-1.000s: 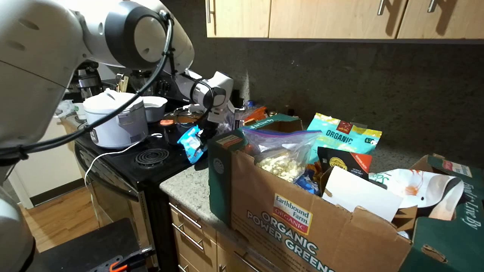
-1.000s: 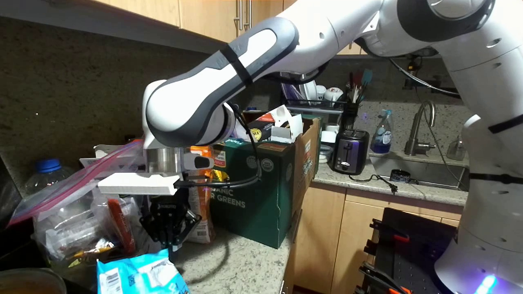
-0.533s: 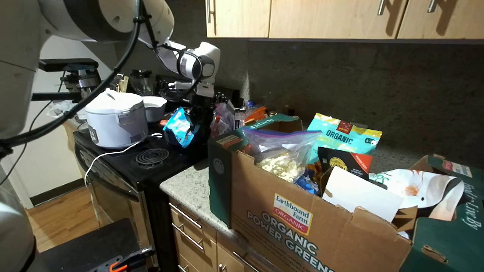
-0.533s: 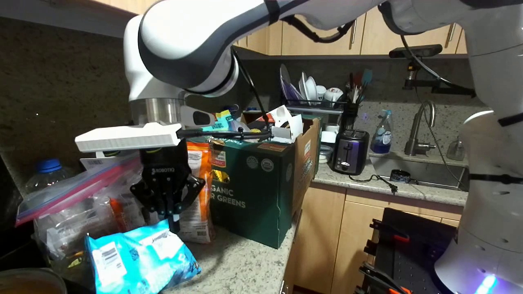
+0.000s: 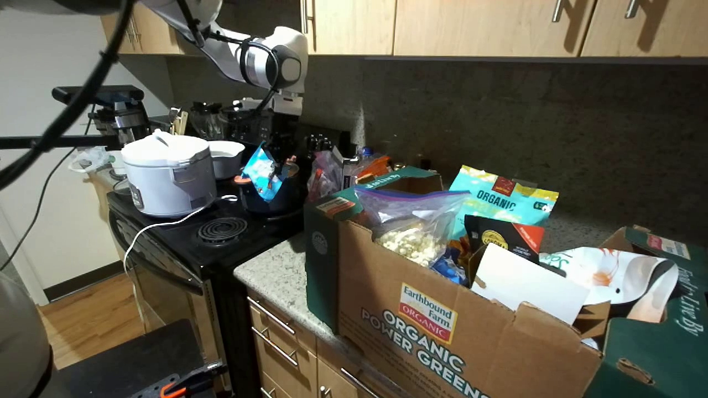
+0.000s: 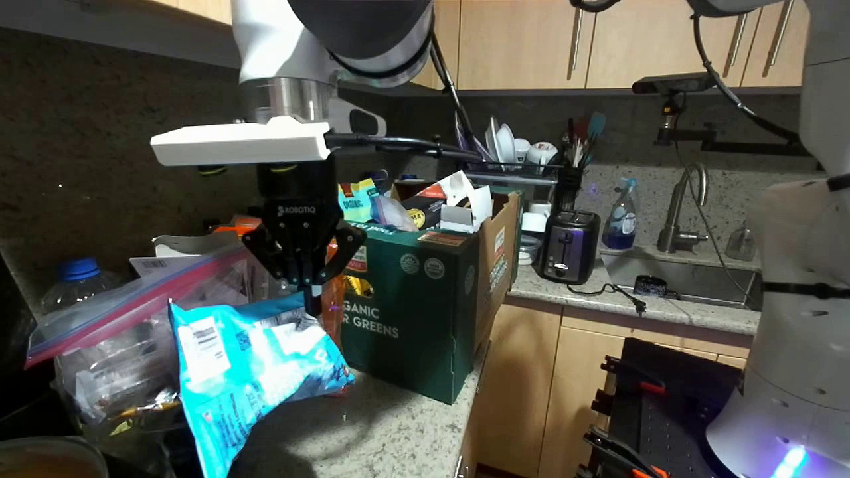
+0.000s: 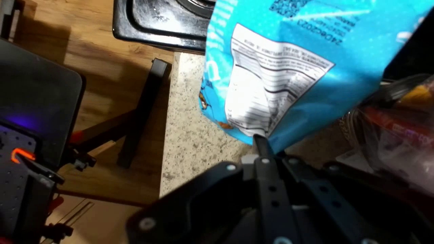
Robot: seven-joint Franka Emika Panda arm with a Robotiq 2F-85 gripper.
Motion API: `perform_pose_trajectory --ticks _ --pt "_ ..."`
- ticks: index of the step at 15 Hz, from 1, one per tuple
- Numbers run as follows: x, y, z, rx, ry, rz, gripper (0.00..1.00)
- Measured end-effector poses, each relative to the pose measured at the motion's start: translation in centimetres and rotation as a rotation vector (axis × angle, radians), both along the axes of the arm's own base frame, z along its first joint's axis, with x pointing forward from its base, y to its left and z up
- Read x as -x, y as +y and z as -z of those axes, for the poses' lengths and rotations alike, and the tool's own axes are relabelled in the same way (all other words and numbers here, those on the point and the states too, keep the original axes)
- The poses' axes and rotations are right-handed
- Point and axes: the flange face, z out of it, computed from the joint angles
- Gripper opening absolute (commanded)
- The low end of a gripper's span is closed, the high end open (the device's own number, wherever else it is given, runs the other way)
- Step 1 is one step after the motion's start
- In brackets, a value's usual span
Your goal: Put the bottle of water, the black and dark blue snack packs, the top plastic and the remaining snack pack in the box respectively
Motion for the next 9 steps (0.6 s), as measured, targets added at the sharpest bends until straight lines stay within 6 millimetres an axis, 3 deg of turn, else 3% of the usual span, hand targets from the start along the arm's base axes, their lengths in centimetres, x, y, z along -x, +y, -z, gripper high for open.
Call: perform_pose_trajectory --ticks 9 --pt "5.6 -4.9 -7.1 0.065 -0.105 0.18 0.0"
